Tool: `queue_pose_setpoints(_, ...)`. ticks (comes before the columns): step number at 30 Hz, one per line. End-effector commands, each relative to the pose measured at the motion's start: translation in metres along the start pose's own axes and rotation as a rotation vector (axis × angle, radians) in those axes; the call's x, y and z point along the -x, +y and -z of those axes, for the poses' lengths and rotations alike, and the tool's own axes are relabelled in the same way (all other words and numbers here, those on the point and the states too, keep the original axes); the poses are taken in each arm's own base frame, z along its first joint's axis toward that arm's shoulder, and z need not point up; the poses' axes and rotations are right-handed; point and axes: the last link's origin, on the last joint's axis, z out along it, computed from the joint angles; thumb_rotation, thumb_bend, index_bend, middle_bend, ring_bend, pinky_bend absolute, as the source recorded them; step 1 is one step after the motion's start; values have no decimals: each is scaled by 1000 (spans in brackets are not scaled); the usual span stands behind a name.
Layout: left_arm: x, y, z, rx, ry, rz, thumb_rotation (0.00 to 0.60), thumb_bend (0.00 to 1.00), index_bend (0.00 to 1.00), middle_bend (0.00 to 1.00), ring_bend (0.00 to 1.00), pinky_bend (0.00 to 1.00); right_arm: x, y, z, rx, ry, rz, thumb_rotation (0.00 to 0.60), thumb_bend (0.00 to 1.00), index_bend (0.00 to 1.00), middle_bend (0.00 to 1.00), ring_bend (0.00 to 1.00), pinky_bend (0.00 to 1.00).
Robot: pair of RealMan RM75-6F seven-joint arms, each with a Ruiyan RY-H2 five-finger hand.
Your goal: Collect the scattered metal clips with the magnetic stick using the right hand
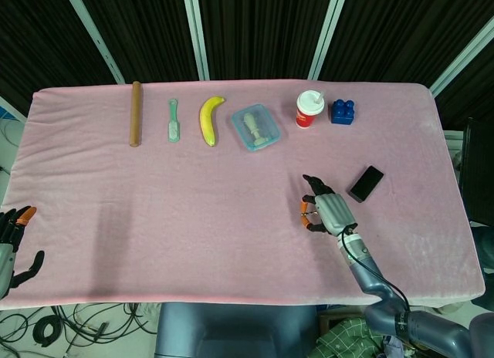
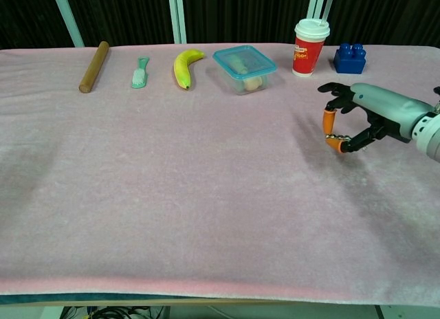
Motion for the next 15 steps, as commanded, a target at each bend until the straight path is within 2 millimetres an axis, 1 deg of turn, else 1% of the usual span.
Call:
queue_pose_setpoints(1,0,0,0,0,0,1,600,422,84,79,0,0,6,-1,1,3,-4,82,600,390,686,0,0,168)
queue_pose_setpoints(6,0,0,0,0,0,1,600,422,84,79,0,0,10,-1,1,9,-10,157,600,388,686,0,0,168)
queue_pose_setpoints(8,0,0,0,0,0,1,600,422,84,79,0,0,11,-2,2,10,-19,171,600,369,679,0,0,168)
queue_pose_setpoints(9,0,0,0,0,-1,0,600,422,84,79,0,0,12,-2,2,11,-28,174,600,346,656,0,0,168)
queue_pose_setpoints(11,0,0,0,0,0,0,600,422,84,79,0,0,13,-2,3,16,-48,173,600,315,581,0,0,168)
queue_pose_setpoints(13,0,0,0,0,0,0,600,422,84,79,0,0,14,-1,3,24,-66,184,600,294,442,0,0,168)
queue_pose_setpoints(15,0,0,0,0,0,0,600,422,84,79,0,0,14,-1,4,25,-83,188,600,287,338,0,0,168)
